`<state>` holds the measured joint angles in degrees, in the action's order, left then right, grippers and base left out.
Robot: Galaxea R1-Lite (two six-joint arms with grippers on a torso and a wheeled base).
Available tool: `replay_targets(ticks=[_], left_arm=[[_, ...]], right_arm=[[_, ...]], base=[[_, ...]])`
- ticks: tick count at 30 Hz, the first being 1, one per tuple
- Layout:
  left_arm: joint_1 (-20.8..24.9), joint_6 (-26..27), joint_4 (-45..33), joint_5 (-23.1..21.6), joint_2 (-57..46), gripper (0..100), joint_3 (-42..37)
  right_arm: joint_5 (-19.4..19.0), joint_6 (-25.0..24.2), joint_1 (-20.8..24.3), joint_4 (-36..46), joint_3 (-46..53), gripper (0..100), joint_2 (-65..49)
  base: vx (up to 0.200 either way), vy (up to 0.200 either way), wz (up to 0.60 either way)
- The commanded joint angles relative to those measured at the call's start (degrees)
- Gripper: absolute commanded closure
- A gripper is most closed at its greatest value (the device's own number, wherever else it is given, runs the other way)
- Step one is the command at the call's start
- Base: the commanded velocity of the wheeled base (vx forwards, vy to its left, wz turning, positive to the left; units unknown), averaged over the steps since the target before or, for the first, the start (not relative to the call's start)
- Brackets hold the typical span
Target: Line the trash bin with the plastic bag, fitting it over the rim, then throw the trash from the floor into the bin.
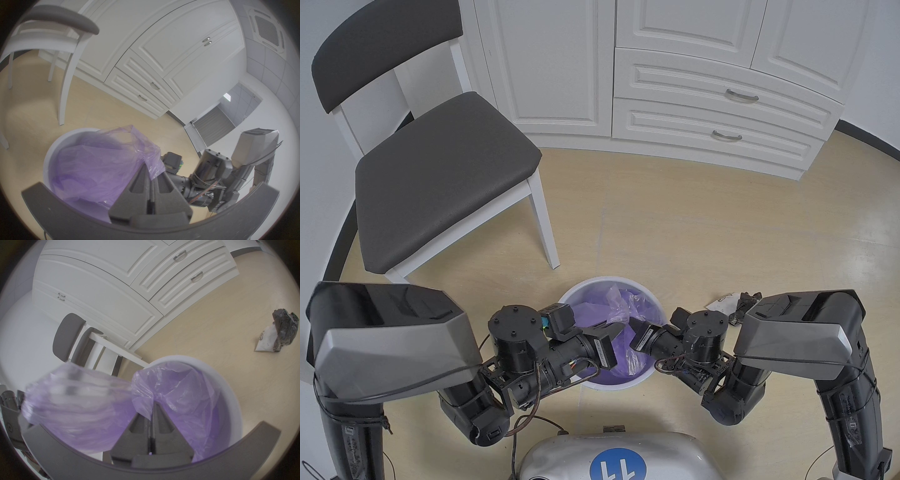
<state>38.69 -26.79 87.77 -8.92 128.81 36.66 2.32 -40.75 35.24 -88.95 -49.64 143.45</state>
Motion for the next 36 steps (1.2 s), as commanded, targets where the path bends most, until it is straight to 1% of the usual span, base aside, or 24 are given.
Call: replay_targets(ticks=[1, 3, 4, 5, 6, 8, 11, 12, 14, 16, 18, 20, 22, 24, 26, 27, 28, 29, 30, 31, 32, 34, 35, 36], left_arm=[[-1.2, -2.6, 0.0, 0.1, 5.8, 100, 3.2], [-0.8, -4.8, 0.1, 0.5, 7.7, 100, 4.6], [-0.7, -5.5, 0.1, 2.0, 9.9, 100, 6.2], [-0.7, -5.5, 0.1, 2.7, 10.5, 100, 6.8], [-1.1, -5.7, 0.1, 4.7, 11.7, 100, 8.5], [-2.6, -5.5, 0.0, 5.5, 11.8, 100, 9.4], [-6.6, -4.8, -0.1, 4.2, 8.7, 100, 8.3], [-7.9, -4.0, -0.2, 2.6, 6.8, 100, 7.5], [-10.8, -2.6, -0.8, -2.2, 2.9, 100, 4.7], [-13.3, -0.7, -2.3, -7.3, -0.6, 100, 1.7], [-15.6, 2.1, -5.2, -9.7, -3.2, 100, 0.5], [-17.6, 5.8, -8.6, -9.6, -4.9, 100, 0.5], [-19.4, 10.3, -12.5, -9.8, -6.9, 100, 0.2], [-20.6, 13.5, -16.0, -9.9, -8.7, 100, -0.4], [-21.6, 16.6, -18.9, -9.9, -9.9, 100, -0.6], [-21.8, 17.3, -19.5, -9.9, -10.1, 100, -0.6], [-22.6, 19.9, -20.9, -9.9, -10.2, 100, -0.8], [-22.7, 20.2, -21.1, -9.9, -10.2, 100, -0.8], [-24.1, 23.8, -21.9, -9.8, -9.6, 100, -0.9], [-24.2, 24.2, -21.9, -9.8, -9.6, 100, -0.9], [-25.2, 26.0, -22.1, -9.8, -8.9, 100, -0.8], [-25.7, 26.4, -22.0, -9.7, -8.3, 100, -0.6], [-26.3, 26.5, -22.0, -9.7, -7.6, 100, -0.2], [-26.6, 26.5, -22.0, -9.7, -7.3, 100, 0.0]], right_arm=[[-0.3, 0.7, -2.1, -1.0, 0.4, 100, -0.5], [-0.4, 1.0, -2.6, -1.0, 0.6, 100, -1.2], [-0.4, 1.3, -3.1, -1.0, 0.9, 100, -1.9], [-0.4, 1.3, -3.1, -1.0, 0.9, 100, -2.0], [-0.4, 1.5, -3.3, -1.0, 1.0, 100, -2.7], [-0.5, 3.1, -4.2, -1.0, 1.4, 100, -3.3], [-1.3, 8.1, -6.7, -1.0, 2.9, 100, -5.1], [-2.8, 10.0, -7.8, -1.0, 3.8, 100, -6.2], [-6.1, 13.3, -10.4, -1.0, 6.2, 100, -8.3], [-9.4, 16.3, -12.8, -1.0, 8.9, 100, -10.3], [-12.6, 20.5, -15.4, -1.0, 11.5, 100, -11.5], [-13.9, 25.2, -17.4, -1.0, 13.3, 100, -11.8], [-14.2, 29.9, -19.3, -1.0, 14.6, 100, -11.9], [-14.2, 33.6, -20.6, -1.0, 15.3, 100, -11.9], [-14.2, 36.8, -21.6, -1.0, 16.1, 100, -11.8], [-14.3, 37.5, -21.8, -1.0, 16.3, 100, -11.8], [-14.6, 39.7, -22.3, -1.0, 17.2, 100, -11.7], [-14.6, 39.9, -22.3, -1.0, 17.3, 100, -11.7], [-15.4, 42.5, -23.2, -1.0, 18.2, 100, -11.5], [-15.5, 42.8, -23.3, -1.0, 18.3, 100, -11.5], [-16.6, 45.1, -24.2, -1.0, 19.1, 100, -11.3], [-17.2, 46.6, -24.7, -1.0, 19.7, 100, -11.3], [-18.5, 48.4, -25.4, -1.0, 20.5, 100, -11.2], [-18.9, 49.0, -25.7, -1.0, 20.8, 100, -11.1]], base=[[0.000, 0.000, 0.00], [0.000, 0.000, 0.00], [0.000, 0.000, 0.00], [0.000, 0.000, 0.00], [0.000, 0.000, 0.00], [0.000, 0.000, 0.00], [0.000, 0.000, 0.00], [0.000, 0.000, 0.00], [0.000, 0.000, 0.00], [0.000, 0.000, 0.00], [0.000, 0.000, 0.00], [0.000, 0.000, 0.00], [0.000, 0.000, 0.00], [0.000, 0.000, 0.00], [0.000, 0.000, 0.00], [0.000, 0.000, 0.00], [0.000, 0.000, 0.00], [0.000, 0.000, 0.00], [0.000, 0.000, 0.00], [0.000, 0.000, 0.00], [0.000, 0.000, 0.00], [0.000, 0.000, 0.00], [0.000, 0.000, 0.00], [0.000, 0.000, 0.00]])
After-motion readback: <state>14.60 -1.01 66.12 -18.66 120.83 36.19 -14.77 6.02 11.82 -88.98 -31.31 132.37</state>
